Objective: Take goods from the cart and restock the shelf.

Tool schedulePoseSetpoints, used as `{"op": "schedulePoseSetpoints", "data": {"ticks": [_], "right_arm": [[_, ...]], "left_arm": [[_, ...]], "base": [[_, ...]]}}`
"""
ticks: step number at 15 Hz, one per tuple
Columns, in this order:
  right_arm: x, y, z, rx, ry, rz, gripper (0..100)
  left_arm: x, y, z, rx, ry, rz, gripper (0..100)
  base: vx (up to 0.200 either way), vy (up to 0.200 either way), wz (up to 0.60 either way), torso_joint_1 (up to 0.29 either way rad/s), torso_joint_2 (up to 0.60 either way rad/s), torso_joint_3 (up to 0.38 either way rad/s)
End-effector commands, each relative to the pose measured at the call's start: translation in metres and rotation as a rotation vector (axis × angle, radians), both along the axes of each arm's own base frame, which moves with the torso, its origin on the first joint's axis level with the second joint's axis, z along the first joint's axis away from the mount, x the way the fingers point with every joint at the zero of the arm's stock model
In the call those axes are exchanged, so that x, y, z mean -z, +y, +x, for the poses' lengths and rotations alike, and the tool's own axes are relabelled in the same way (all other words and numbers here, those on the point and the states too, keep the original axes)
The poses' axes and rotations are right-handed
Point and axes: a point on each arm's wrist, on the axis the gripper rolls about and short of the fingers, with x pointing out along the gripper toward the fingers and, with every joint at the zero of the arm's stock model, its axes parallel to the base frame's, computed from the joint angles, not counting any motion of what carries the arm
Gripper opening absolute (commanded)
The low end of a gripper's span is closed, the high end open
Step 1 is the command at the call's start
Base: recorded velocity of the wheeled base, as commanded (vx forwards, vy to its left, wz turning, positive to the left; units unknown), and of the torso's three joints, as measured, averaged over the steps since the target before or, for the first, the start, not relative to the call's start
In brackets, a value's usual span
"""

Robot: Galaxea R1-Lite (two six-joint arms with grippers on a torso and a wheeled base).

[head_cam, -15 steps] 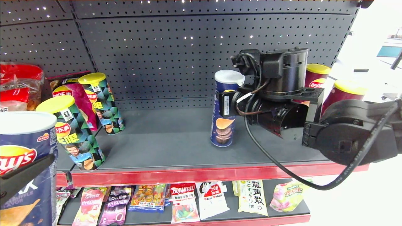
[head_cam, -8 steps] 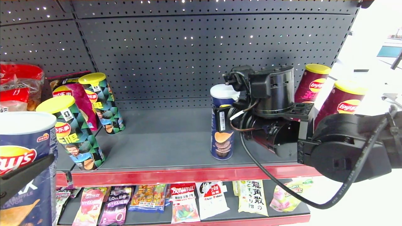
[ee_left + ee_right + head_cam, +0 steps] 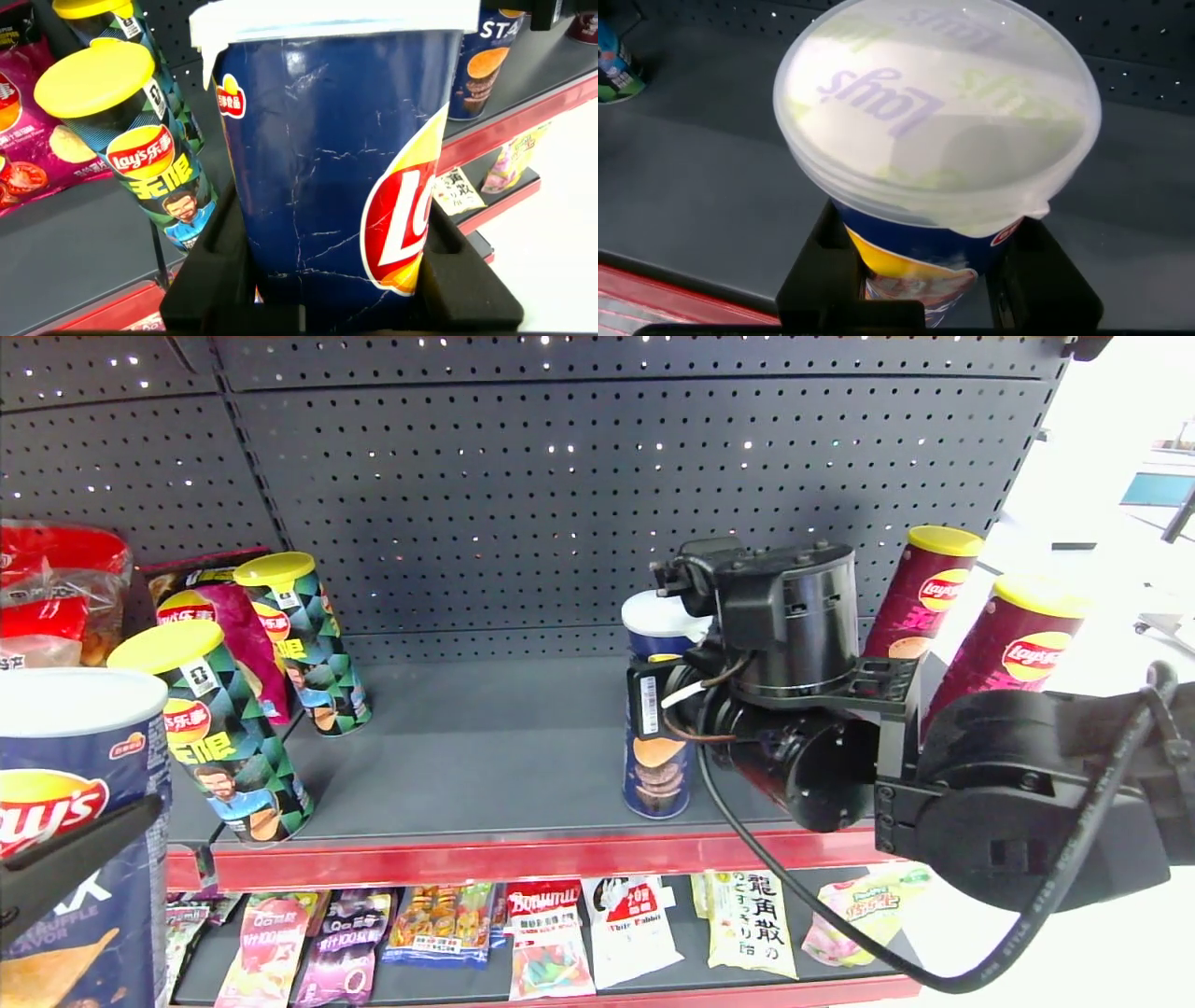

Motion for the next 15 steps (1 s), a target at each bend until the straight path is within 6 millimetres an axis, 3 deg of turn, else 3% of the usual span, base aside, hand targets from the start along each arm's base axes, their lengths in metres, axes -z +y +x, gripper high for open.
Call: {"op": "schedulePoseSetpoints", "data": {"ticks": [1, 15], "right_arm": [[0.002, 0.005, -0.002, 0.006, 0.0, -0.001, 0], [0.005, 0.015, -0.013, 0.063, -0.013, -0.001, 0]], "left_arm": [[0.0, 0.0, 0.0, 0.0, 0.0, 0.0, 0], [0.003, 0.0, -0.001, 0.0, 0.006, 0.001, 0]], "base": [[0.0, 0.0, 0.0, 0.0, 0.0, 0.0], [0.0, 0.0, 0.0, 0.0, 0.0, 0.0]]}}
